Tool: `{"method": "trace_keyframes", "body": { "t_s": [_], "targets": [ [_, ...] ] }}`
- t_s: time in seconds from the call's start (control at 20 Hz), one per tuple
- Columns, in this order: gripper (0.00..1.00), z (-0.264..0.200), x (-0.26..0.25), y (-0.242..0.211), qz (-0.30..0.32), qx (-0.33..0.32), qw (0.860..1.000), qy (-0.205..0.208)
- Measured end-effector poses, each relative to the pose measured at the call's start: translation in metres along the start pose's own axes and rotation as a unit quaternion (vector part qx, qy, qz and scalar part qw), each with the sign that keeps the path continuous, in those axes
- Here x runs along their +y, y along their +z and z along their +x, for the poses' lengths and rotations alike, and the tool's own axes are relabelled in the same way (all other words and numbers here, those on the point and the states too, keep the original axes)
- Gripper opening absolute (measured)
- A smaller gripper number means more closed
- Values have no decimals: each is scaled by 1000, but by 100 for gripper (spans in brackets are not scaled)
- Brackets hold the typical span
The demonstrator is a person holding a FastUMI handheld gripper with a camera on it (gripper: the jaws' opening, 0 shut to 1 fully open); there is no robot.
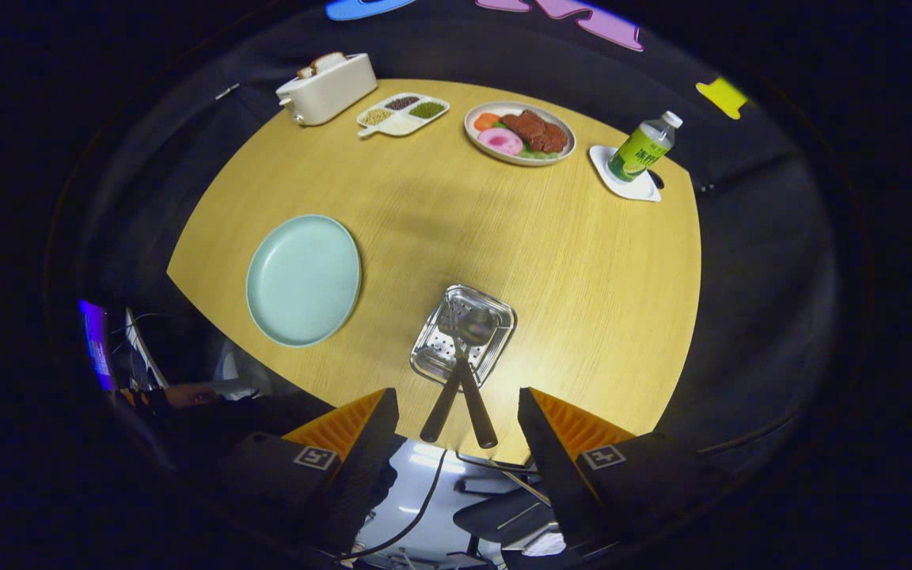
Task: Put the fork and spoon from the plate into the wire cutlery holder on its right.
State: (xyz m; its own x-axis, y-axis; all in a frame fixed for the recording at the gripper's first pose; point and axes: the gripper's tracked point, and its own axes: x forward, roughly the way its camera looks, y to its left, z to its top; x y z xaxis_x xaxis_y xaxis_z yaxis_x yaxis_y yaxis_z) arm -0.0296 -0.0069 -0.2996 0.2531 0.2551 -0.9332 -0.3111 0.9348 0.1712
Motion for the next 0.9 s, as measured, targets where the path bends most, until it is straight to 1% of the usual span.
{"method": "trace_keyframes", "body": {
  "t_s": [0.1,0.2,0.4,0.55,0.75,0.9],
  "targets": [
    [98,-12,6,7,13,-50,999,-13],
    [98,-27,10,16,28,-102,994,-32],
    [99,-64,25,39,49,-201,977,-48],
    [99,-91,38,62,67,-277,957,-50],
    [99,-125,45,79,75,-374,923,-60],
    [99,-143,48,83,72,-422,901,-68]
  ]
}}
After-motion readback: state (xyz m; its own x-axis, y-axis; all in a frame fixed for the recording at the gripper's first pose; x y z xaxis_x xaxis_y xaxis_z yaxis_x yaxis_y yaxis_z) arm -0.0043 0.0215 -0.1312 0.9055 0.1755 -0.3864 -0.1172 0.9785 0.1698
